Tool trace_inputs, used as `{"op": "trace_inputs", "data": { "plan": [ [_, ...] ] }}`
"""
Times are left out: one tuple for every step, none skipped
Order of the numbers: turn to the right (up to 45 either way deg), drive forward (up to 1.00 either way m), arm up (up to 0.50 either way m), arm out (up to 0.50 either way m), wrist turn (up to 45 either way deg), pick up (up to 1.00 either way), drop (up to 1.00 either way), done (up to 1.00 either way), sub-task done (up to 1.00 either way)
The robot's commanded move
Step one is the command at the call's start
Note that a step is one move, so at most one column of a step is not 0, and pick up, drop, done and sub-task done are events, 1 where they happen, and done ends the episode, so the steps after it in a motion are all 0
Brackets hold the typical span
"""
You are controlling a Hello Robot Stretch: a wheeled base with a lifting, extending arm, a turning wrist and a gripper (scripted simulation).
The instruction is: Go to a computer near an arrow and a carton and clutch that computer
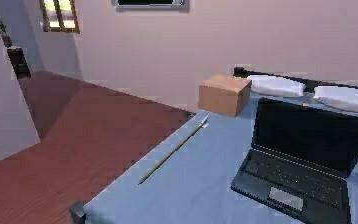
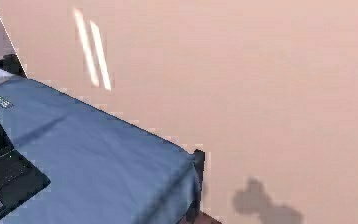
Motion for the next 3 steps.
{"op": "trace_inputs", "data": {
  "plan": [
    [-45.0, 0.0, 0.0, 0.0, 0.0, 0.0, 0.0, 0.0, 0.0],
    [-9.0, 0.0, 0.0, 0.0, 0.0, 0.0, 0.0, 0.0, 0.0],
    [0.0, 0.0, 0.5, 0.0, 0.0, 0.0, 0.0, 0.0, 0.0]
  ]
}}
